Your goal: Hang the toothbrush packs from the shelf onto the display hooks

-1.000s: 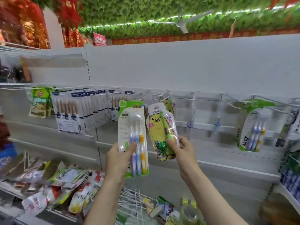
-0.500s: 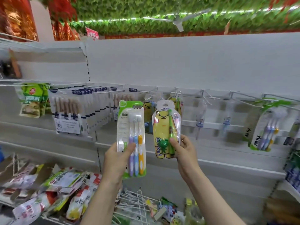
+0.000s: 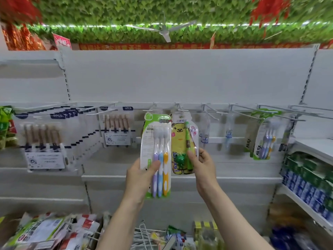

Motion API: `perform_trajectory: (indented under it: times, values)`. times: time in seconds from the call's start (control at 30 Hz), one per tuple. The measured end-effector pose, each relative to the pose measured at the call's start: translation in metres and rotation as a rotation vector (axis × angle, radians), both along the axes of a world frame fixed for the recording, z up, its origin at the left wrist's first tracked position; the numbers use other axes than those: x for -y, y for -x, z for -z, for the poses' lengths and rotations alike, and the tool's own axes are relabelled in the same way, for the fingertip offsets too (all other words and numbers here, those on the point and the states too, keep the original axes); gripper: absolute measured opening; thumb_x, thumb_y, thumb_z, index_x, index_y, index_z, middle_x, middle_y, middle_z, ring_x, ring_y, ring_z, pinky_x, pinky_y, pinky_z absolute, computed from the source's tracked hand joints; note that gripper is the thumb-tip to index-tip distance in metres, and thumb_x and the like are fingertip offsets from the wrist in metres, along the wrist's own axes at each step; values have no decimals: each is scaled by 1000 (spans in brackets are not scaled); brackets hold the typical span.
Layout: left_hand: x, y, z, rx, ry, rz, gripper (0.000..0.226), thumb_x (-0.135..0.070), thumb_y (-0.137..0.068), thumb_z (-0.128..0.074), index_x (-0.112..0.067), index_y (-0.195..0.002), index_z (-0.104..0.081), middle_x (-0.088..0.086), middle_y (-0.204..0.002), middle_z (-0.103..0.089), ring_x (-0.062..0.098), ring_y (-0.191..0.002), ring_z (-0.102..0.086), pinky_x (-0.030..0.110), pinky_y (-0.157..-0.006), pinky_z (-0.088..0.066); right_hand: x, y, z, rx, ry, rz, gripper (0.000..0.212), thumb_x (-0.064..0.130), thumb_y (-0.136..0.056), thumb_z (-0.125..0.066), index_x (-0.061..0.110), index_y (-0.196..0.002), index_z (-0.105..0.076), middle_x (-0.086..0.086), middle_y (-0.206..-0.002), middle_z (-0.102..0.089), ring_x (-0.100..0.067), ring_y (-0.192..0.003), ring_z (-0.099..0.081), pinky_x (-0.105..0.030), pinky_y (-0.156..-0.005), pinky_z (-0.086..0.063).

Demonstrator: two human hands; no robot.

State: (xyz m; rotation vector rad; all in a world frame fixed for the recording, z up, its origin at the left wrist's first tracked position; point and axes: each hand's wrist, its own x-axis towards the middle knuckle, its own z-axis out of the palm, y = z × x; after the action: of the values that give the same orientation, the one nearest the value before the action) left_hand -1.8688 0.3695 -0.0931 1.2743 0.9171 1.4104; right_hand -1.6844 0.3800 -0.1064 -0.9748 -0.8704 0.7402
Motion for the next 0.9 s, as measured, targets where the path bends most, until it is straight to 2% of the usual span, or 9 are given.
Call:
perform_trajectory:
  times: [0.1,0.2,0.3,0.47,0.67,0.9]
  values:
    - [-4,-5,1,4,4,11,19,-20,-89,-69,-19,-109,-70,-4,-95,-78,12,-85,-74,20,-63,-56,-3,-2,1,9,4,13,16,18,-93,-69,15,-109,-65,-3,-100,-77,-24,-95,-74,-43,-83,-61]
    - [-6,-8,3,15,2,15,18,-19,-89,-69,-19,-107,-71,-5,-93,-78,10,-83,-74,17,-60,-55,-9,-5,5,12,6,12,20,20,-92,-70,15,-111,-65,-4,-102,-76,-26,-98,-73,-45,-85,-60]
    - [-10,-10,2,14,-9,20,19,-21,-89,-69,-18,-108,-71,-5,-94,-78,10,-84,-74,15,-60,-54,-15,-7,10,-23,-12,-7,23,19,-92,-70,14,-114,-64,-5,-104,-76,-26,-100,-72,-40,-82,-59]
    - [-15,-13,2,22,-21,26,21,-20,-89,-69,-14,-110,-70,-3,-94,-78,9,-83,-74,15,-60,-54,-25,-11,16,-111,-44,-69,29,21,-87,-73,12,-113,-66,-10,-106,-76,-28,-98,-71,-45,-84,-57]
    - [-21,-17,6,28,-25,36,24,-22,-89,-68,-16,-113,-69,-3,-98,-77,11,-88,-74,17,-62,-56,-44,-19,15,-107,-30,-61,22,15,-91,-71,11,-112,-65,-5,-97,-77,-19,-87,-72,-37,-74,-58]
    - [-32,-22,10,32,-4,9,24,-24,-88,-69,-18,-112,-69,-3,-100,-77,13,-91,-73,22,-68,-57,-74,-30,10,-33,31,-61,18,16,-92,-71,12,-108,-65,-1,-98,-75,-16,-89,-72,-28,-69,-58]
